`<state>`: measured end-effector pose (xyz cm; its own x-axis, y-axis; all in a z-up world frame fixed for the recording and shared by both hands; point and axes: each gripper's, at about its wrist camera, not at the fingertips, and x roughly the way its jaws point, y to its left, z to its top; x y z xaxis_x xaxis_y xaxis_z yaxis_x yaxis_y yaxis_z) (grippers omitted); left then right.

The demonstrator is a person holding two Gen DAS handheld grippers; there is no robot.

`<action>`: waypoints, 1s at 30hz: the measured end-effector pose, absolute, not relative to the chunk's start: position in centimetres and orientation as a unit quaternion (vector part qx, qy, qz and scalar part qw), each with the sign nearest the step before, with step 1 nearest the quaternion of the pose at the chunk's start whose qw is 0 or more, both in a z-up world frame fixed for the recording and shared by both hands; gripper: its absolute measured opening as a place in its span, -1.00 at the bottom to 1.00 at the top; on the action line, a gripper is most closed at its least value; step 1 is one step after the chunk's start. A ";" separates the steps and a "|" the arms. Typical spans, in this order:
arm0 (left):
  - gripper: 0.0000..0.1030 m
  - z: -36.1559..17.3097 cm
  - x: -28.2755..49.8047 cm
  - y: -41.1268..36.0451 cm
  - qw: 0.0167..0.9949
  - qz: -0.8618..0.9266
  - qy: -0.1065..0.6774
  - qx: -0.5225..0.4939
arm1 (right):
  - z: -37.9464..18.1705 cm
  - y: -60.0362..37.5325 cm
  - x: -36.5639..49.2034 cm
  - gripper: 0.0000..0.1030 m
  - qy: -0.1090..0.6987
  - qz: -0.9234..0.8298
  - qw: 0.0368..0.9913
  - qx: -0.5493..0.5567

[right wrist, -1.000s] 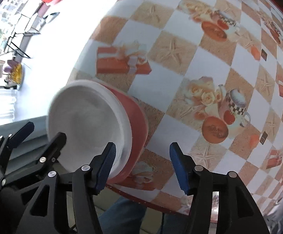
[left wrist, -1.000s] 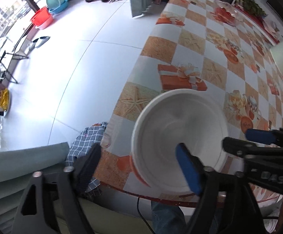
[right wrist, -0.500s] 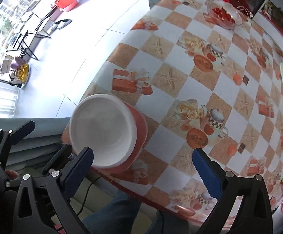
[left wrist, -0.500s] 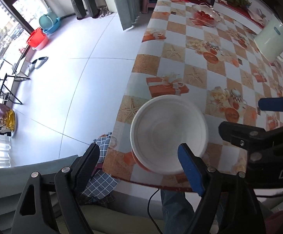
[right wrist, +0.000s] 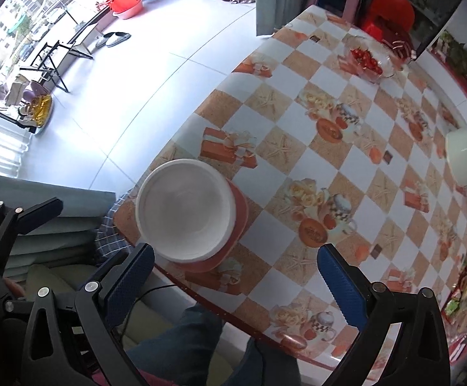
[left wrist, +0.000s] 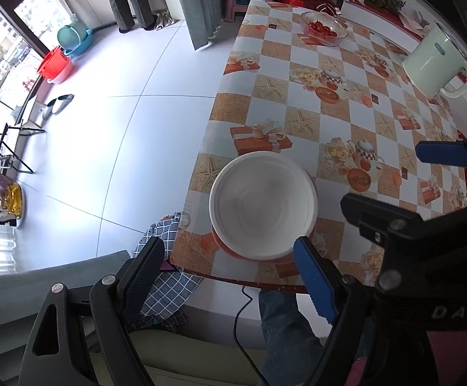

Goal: Organize plates and bowls

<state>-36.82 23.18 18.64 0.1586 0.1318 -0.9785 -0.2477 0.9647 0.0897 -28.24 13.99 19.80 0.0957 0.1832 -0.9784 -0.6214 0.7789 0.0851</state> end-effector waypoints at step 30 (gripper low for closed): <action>0.65 19.4 -36.7 21.9 0.766 0.132 0.629 -0.017 | 19.4 13.8 -28.6 0.98 0.615 0.276 0.715 -0.183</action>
<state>-36.70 21.86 19.39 0.1747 0.1805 -0.9679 -0.2230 0.9648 0.1397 -28.57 13.78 19.43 0.0903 0.1698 -0.9813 -0.6205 0.7803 0.0779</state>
